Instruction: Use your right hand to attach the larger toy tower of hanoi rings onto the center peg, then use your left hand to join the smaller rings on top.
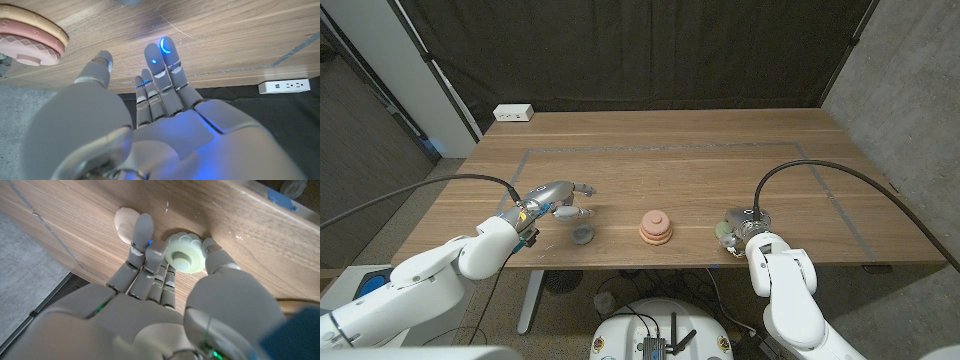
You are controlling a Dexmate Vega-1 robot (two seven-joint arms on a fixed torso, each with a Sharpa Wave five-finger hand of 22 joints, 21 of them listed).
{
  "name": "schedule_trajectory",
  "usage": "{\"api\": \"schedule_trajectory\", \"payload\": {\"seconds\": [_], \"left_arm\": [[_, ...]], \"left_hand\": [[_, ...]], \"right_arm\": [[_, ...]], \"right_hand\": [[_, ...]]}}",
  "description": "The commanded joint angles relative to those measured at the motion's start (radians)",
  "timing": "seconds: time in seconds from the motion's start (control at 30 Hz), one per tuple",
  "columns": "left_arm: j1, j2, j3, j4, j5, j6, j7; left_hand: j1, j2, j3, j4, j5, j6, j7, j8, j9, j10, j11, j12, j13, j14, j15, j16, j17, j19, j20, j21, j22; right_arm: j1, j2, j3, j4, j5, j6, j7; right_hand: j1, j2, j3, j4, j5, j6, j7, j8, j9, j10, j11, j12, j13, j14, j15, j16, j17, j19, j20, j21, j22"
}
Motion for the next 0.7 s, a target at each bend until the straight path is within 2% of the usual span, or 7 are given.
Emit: {"api": "schedule_trajectory", "payload": {"seconds": [0.03, 0.7], "left_arm": [[0.019, -0.007, -0.014, -0.004, 0.003, -0.001, 0.01], [0.019, -0.017, -0.023, 0.009, 0.004, -0.022, 0.002]], "left_hand": [[-0.009, 0.006, 0.009, -0.002, 0.004, 0.013, 0.0, 0.001, 0.003, 0.01, -0.005, 0.007, 0.004, 0.01, -0.108, -0.003, 0.003, 0.007, -0.12, 0.001, 0.002], [-0.012, 0.005, 0.015, -0.003, 0.006, 0.018, 0.0, 0.0, 0.004, 0.015, -0.004, 0.006, 0.007, 0.01, -0.108, -0.004, 0.005, 0.007, -0.12, 0.002, 0.002]], "right_arm": [[-0.008, -0.023, 0.001, -0.011, 0.047, -0.013, -0.06], [0.004, -0.031, -0.006, -0.047, 0.036, -0.025, -0.054]], "right_hand": [[0.016, 0.015, 0.011, -0.001, 0.011, 0.023, -0.003, 0.012, 0.001, 0.036, -0.012, 0.01, 0.007, 0.019, -0.033, 0.015, 0.005, 0.017, -0.068, 0.008, 0.007], [0.041, 0.033, 0.025, 0.001, 0.03, 0.059, -0.005, 0.025, -0.002, 0.071, -0.014, 0.008, 0.014, 0.053, -0.032, 0.049, 0.005, 0.047, -0.069, 0.009, 0.013]]}}
